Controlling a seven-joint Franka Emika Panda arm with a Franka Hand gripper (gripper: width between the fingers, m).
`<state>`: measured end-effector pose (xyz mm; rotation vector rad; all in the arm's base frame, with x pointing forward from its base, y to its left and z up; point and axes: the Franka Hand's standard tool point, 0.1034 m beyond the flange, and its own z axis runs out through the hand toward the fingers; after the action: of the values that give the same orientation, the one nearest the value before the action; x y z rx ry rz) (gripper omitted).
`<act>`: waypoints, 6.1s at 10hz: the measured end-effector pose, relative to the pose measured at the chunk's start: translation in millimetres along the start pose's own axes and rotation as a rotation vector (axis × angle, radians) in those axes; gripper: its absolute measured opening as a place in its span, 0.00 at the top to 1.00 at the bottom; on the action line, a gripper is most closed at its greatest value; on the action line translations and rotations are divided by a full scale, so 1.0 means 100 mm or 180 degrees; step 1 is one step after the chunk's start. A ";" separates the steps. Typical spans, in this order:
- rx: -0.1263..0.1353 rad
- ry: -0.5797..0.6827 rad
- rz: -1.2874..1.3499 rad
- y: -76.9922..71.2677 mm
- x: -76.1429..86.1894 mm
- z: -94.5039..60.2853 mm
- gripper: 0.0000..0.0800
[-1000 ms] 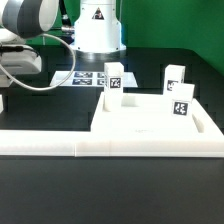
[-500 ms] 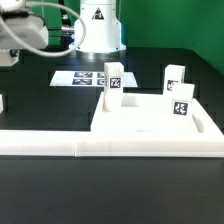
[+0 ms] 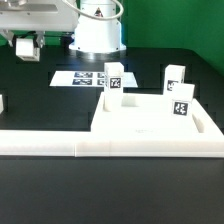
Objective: Assemble square table
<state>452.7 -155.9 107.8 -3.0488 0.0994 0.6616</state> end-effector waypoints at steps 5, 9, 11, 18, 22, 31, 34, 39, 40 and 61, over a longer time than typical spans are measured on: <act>0.0219 0.1014 0.0365 -0.58 0.12 -0.47 0.64; 0.0148 0.1710 0.0616 -0.95 0.50 -0.98 0.64; 0.0087 0.2197 0.0613 -0.95 0.53 -0.98 0.64; 0.0049 0.3091 0.0611 -1.39 0.87 -1.08 0.64; 0.0034 0.3075 0.0606 -1.37 0.86 -1.05 0.64; -0.0206 0.3181 0.0427 -1.51 1.13 -0.62 0.64; -0.0188 0.3183 0.0360 -1.64 1.18 -0.61 0.64; -0.0226 0.3192 0.0325 -1.67 1.30 -0.57 0.64; -0.0237 0.3178 0.0320 -1.66 1.31 -0.55 0.64; -0.0357 0.3196 0.0259 -1.55 1.34 -0.38 0.19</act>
Offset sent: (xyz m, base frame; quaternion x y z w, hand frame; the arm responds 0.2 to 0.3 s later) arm 0.0154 0.0719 0.0481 0.0512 0.1913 0.0894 0.9761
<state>600.7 -10.0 88.0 -3.1360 0.1949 -0.9268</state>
